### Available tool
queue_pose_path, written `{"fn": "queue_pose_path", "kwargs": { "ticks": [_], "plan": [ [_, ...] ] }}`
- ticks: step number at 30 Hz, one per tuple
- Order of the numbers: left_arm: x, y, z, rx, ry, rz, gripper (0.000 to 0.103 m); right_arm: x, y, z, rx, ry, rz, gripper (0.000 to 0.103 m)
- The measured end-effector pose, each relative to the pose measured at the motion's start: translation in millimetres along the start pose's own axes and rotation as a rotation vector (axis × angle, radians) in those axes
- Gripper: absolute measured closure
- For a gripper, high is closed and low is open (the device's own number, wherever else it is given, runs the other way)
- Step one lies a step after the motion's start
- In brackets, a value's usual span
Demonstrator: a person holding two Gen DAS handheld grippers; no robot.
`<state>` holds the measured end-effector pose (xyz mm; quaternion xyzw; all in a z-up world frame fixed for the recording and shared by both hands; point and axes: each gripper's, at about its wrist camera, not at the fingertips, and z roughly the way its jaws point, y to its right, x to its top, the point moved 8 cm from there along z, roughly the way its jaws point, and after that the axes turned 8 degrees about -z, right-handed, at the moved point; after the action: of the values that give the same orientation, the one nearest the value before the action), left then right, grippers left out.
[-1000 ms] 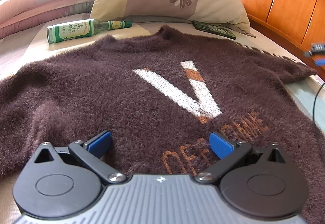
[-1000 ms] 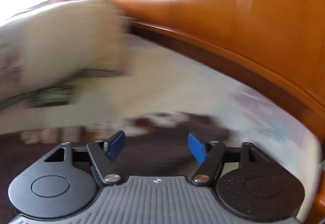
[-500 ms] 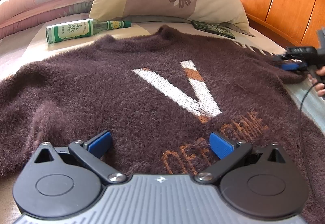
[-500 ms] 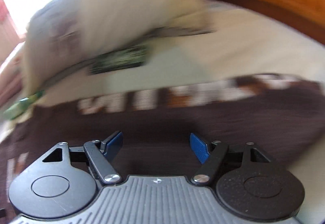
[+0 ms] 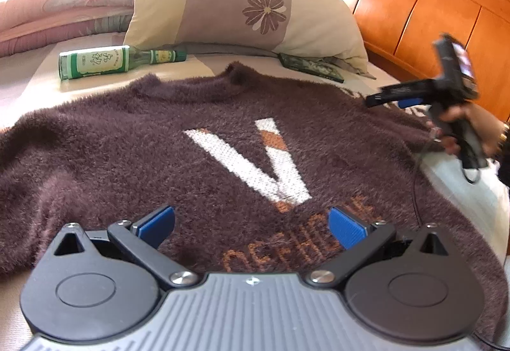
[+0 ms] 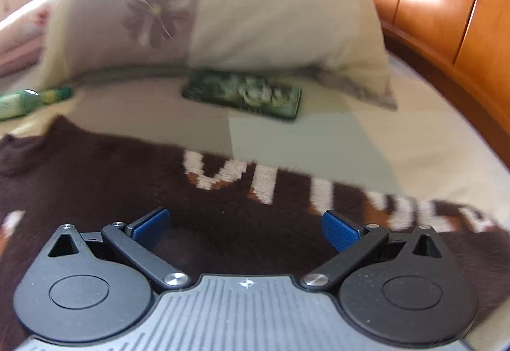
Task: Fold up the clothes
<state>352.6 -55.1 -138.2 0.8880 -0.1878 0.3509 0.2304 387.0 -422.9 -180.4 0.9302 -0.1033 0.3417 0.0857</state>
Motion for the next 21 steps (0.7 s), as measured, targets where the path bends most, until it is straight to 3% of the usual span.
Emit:
{"fn": "queue_pose_path", "kwargs": {
  "ticks": [5,8,10,11,15,18,21],
  "plan": [
    [3.9,-4.9,1.2,0.001,0.005,-0.011,0.001,11.2,20.2,24.6,-0.017,0.064,0.068,0.0],
    [2.5,-7.6,2.7,0.004,-0.004,-0.026,0.001,13.5,20.0,11.6,0.014,0.033,0.065,0.0],
    [0.7,-7.8,3.9,0.01,-0.013,-0.027,0.001,8.0,21.1,-7.9,0.026,0.071,0.036,0.0],
    [0.2,-6.7,4.0,0.011,-0.014,-0.022,0.001,3.5,27.5,-15.5,0.017,0.088,0.031,0.0],
    [-2.7,-1.3,5.2,0.005,-0.02,-0.001,0.001,-46.3,81.4,-30.2,-0.031,0.012,0.137,0.0],
    [-5.0,0.6,6.2,0.012,-0.027,0.013,0.001,-71.8,113.7,-51.9,-0.012,0.056,0.161,0.0],
    [-5.9,0.3,6.7,0.014,-0.029,0.015,0.001,-72.2,146.1,-68.5,-0.014,0.071,0.289,0.0]
  ]
}}
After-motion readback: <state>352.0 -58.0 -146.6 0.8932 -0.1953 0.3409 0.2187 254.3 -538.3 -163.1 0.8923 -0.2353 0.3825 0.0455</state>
